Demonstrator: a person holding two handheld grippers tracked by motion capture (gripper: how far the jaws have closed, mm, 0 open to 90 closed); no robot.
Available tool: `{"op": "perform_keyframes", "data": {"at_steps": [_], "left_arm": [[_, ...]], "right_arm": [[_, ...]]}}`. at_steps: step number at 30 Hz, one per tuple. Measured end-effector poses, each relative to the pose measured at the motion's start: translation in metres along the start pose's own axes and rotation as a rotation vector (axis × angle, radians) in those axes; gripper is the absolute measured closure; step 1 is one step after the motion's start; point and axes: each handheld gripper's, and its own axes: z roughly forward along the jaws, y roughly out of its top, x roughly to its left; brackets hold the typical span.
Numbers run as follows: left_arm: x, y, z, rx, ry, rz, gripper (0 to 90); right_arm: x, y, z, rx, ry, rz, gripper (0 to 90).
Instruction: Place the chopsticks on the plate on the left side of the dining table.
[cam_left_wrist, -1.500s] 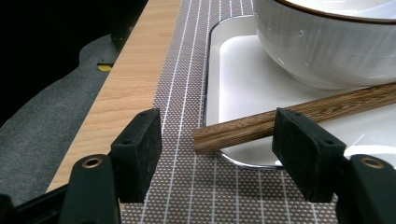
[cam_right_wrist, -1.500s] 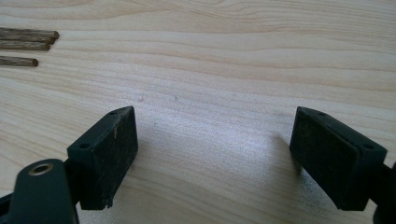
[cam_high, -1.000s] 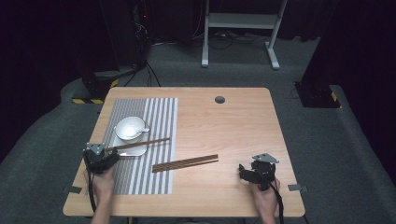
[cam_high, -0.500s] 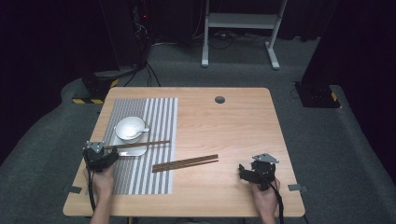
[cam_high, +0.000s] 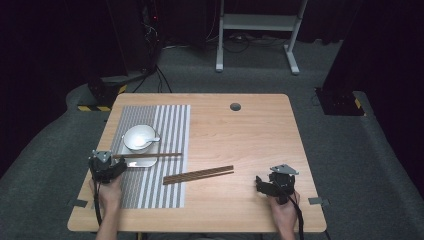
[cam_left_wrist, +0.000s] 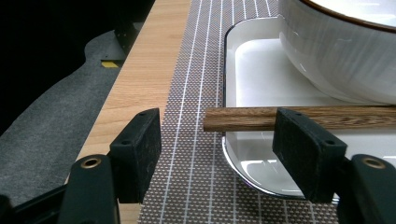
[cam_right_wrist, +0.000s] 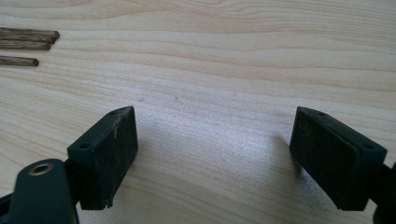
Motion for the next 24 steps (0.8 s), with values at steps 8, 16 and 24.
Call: {"op": "perform_keyframes", "data": {"at_steps": [8,16,24], "left_arm": [[0.0010,0.0002,0.0014,-0.001,-0.001,-0.003,32.7],[0.0024,-0.0001,0.0022,0.003,-0.004,-0.005,32.6],[0.0036,-0.0003,0.0015,0.007,-0.018,-0.010,32.2]], "right_arm": [[0.0000,0.0000,0.0000,0.000,0.000,0.000,14.9],[0.0000,0.0000,0.0000,0.000,0.000,0.000,14.9],[0.0000,0.0000,0.0000,0.000,0.000,0.000,14.9]]}}
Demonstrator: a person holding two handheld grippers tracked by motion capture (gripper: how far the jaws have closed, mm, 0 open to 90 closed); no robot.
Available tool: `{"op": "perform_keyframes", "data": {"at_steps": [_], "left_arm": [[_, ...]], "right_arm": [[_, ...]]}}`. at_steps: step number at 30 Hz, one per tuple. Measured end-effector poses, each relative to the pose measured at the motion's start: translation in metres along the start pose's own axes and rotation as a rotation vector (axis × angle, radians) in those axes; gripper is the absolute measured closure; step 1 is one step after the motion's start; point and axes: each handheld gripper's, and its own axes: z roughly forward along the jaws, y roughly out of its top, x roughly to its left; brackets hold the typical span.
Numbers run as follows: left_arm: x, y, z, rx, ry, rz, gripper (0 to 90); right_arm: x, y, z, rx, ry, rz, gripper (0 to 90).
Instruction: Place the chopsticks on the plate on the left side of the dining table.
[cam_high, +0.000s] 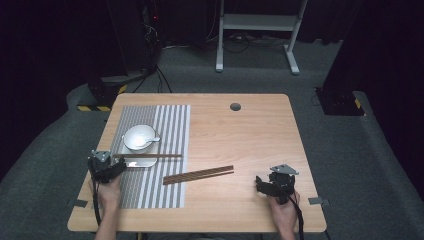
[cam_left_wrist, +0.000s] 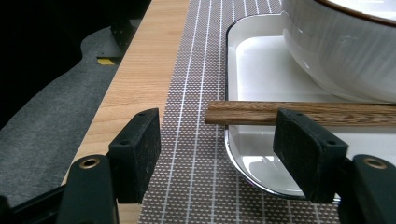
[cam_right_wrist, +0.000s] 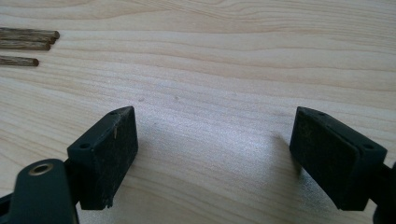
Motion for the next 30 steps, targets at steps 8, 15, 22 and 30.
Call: {"op": "perform_keyframes", "data": {"at_steps": [8,15,22,30], "left_arm": [[-0.001,0.000,-0.001,-0.005,-0.026,0.005,32.2],[-0.002,0.001,-0.004,-0.005,-0.053,0.014,31.1],[-0.002,0.003,-0.008,-0.003,-0.085,0.011,29.6],[-0.006,0.010,-0.018,-0.011,-0.133,0.038,28.1]], "right_arm": [[0.000,0.000,0.000,0.000,0.000,0.000,14.8],[0.000,0.000,0.000,0.000,0.000,0.000,14.9],[0.000,0.000,0.000,0.000,0.001,0.000,14.9],[0.000,0.000,0.000,0.000,0.002,-0.001,14.9]]}}
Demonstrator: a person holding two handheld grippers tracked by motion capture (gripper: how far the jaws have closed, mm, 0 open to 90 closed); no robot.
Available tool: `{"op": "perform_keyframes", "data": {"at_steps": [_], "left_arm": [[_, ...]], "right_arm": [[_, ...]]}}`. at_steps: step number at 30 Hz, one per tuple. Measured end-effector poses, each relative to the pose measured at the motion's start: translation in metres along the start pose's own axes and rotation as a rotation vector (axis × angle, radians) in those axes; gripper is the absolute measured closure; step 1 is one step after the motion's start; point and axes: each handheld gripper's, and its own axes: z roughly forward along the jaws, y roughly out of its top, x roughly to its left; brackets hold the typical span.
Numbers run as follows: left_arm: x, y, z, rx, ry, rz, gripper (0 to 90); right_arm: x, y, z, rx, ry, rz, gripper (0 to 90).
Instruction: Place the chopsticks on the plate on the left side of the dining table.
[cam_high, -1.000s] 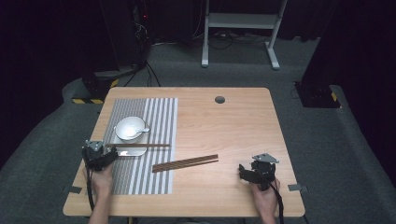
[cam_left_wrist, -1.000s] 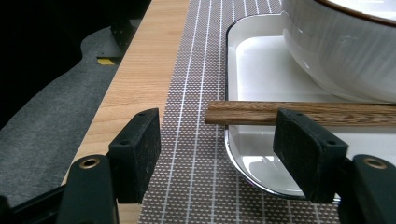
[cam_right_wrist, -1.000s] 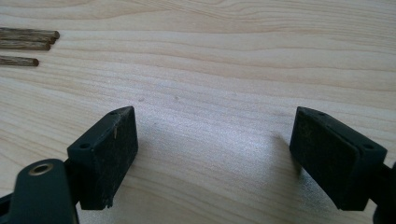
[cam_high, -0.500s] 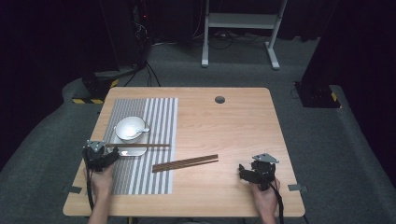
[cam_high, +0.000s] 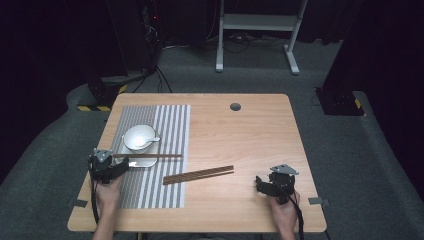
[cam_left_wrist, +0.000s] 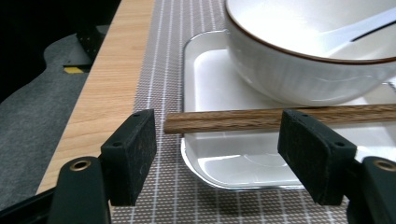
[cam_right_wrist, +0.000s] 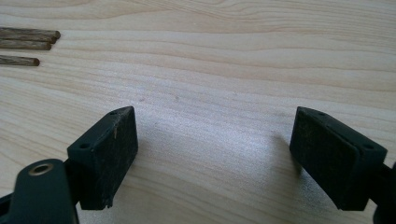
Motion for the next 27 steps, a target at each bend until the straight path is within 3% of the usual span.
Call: {"op": "perform_keyframes", "data": {"at_steps": [27], "left_arm": [[-0.012,0.006,-0.012,-0.008,-0.106,0.049,27.4]], "right_arm": [[0.000,0.000,0.000,0.001,0.002,-0.002,14.8]]}}
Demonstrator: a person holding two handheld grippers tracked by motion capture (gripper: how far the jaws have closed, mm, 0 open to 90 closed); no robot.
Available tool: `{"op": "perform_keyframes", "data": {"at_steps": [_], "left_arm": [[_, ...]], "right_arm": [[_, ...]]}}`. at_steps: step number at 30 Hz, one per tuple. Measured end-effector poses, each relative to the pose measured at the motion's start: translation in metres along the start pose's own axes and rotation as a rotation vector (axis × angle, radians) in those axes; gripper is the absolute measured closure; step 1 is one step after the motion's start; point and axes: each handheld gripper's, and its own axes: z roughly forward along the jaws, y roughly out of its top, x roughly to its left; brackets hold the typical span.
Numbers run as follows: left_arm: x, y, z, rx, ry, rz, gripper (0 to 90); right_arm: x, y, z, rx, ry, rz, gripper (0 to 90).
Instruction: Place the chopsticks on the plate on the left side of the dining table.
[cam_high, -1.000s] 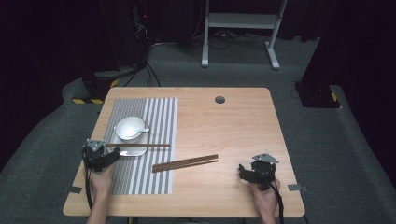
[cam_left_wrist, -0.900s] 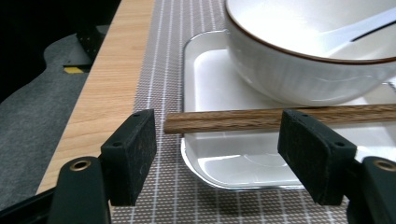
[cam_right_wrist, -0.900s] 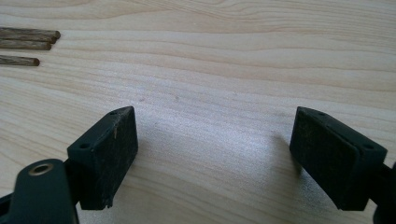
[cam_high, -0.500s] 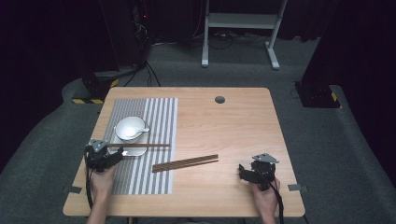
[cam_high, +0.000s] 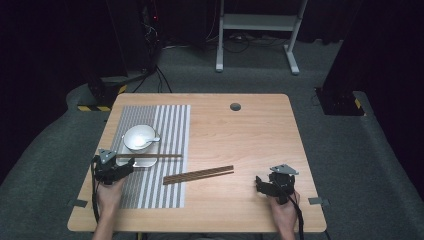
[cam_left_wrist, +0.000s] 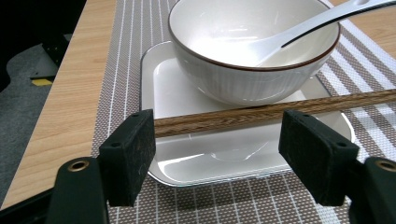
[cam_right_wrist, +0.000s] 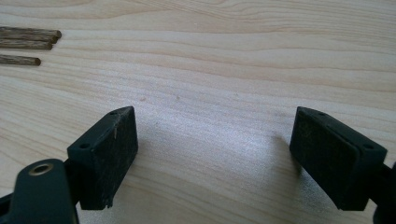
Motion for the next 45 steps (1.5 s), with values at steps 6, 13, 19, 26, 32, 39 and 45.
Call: {"op": "perform_keyframes", "data": {"at_steps": [6,13,19,26,32,39,45], "left_arm": [[-0.002,0.002,-0.002,-0.005,-0.017,0.005,27.3],[-0.004,0.005,-0.006,-0.020,-0.027,0.014,26.6],[-0.005,0.005,-0.007,-0.015,-0.037,0.013,25.7],[-0.007,0.005,-0.009,-0.017,-0.053,0.018,25.4],[-0.009,0.005,-0.009,-0.009,-0.058,0.021,25.0],[-0.013,0.006,-0.011,-0.012,-0.077,0.028,24.6],[-0.018,0.009,-0.015,-0.020,-0.097,0.037,24.0]], "right_arm": [[0.000,0.000,0.000,0.000,0.000,0.000,14.9],[0.000,0.000,0.000,0.000,0.000,0.000,14.8],[0.000,0.000,0.000,0.000,0.000,0.000,14.8],[0.000,0.000,0.000,0.000,0.000,0.000,14.8],[0.000,0.000,0.000,0.000,0.000,0.000,14.9],[0.000,0.000,0.000,0.000,0.000,-0.001,14.9],[0.000,0.000,0.000,0.000,0.000,0.000,14.9]]}}
